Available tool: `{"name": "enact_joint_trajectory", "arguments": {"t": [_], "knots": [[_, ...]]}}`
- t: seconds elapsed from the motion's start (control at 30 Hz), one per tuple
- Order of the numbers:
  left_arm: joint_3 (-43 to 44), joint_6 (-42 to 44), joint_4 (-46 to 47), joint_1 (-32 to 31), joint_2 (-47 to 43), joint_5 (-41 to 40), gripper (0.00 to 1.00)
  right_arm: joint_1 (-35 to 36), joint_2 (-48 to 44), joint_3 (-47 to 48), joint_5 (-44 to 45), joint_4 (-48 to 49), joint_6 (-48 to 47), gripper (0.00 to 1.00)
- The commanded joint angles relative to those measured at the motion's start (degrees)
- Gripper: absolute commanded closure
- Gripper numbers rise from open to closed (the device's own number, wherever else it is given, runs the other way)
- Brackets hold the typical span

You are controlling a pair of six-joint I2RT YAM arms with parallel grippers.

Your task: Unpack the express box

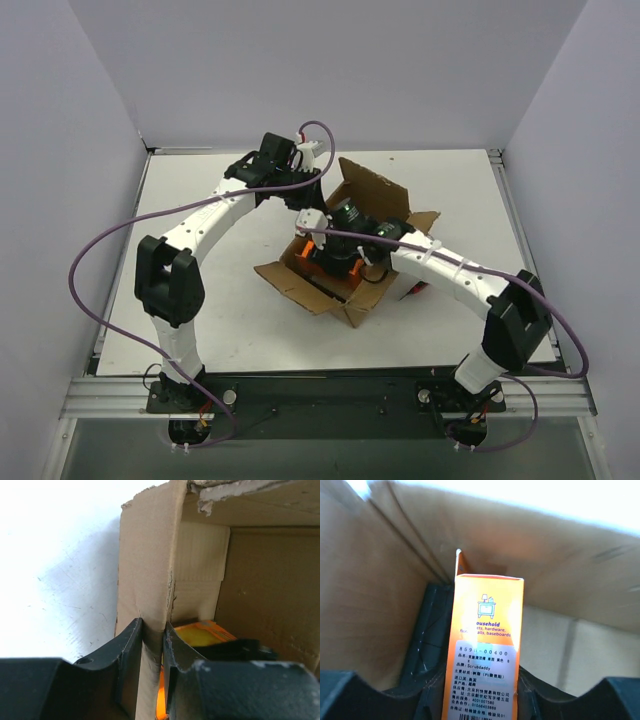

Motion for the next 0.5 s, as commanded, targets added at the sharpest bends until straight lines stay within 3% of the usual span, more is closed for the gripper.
{"name": "enact_joint_trajectory", "arguments": {"t": [0.0, 0.13, 0.3, 0.47], "knots": [[1.8, 1.4, 0.8, -0.1, -1.8, 0.9, 1.0, -3.4, -5.0, 13.7, -1.2, -0.9, 0.3, 0.72], [4.0, 6.0, -1.5, 0.0, -1.5, -0.8, 1.0, -7.9, -7.4, 25.6, -4.3, -4.3, 5.0, 0.74], [4.6, 10.3, -4.4, 0.2, -1.9, -2.1, 1.0, -14.2, -12.4, 30.1, -2.5, -3.4, 6.3, 0.75], [4.6, 13.6, -5.4, 0.1, -2.7, -3.1, 1.0, -26.5, -14.9, 30.1, -1.6, 1.0, 6.7, 0.78]]}}
